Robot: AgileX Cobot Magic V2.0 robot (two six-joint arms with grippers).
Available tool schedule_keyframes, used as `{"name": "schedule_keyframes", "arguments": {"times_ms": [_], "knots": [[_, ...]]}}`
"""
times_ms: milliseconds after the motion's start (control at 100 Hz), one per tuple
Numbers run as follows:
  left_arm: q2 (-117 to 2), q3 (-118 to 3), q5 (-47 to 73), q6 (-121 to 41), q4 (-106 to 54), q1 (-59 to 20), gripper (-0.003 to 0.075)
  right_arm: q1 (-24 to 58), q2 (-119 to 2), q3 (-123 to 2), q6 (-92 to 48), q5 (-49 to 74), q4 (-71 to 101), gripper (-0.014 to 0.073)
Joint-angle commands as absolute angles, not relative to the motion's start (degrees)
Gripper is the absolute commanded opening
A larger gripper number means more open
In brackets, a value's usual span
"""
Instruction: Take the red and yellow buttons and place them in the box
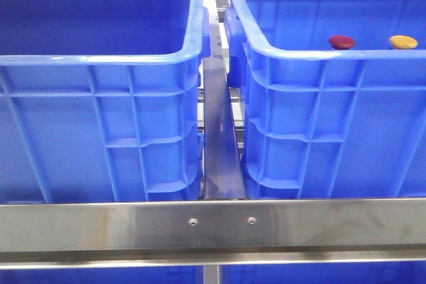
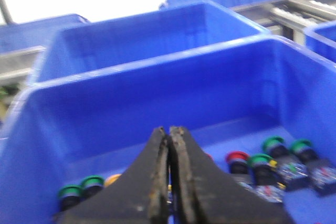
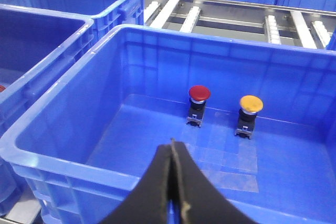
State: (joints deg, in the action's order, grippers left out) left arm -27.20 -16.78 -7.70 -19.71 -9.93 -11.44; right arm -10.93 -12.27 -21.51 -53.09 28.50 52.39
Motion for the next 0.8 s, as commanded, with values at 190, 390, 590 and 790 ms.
{"name": "schedule_keyframes", "arguments": {"times_ms": [190, 390, 590, 790], "knots": [[-14.2, -5.9, -14.2, -3.2, -0.4, -2.8, -0.002, -11.3, -12.7, -22.8, -53.7, 26.3, 53.9, -0.0068], [-1.6, 1.7, -7.4, 2.9, 1.7, 3.4, -0.002, -11.3, -12.7, -22.8, -53.7, 26.3, 53.9, -0.0068], [2.2, 3.0, 4.9, 4.1, 2.6, 4.1, -0.002, -11.3, -12.7, -22.8, -53.7, 26.4, 53.9, -0.0068], [2.0, 3.0, 6.7, 4.1, 2.6, 4.1, -0.002, -11.3, -12.7, -22.8, -53.7, 26.5, 53.9, -0.0068]]}}
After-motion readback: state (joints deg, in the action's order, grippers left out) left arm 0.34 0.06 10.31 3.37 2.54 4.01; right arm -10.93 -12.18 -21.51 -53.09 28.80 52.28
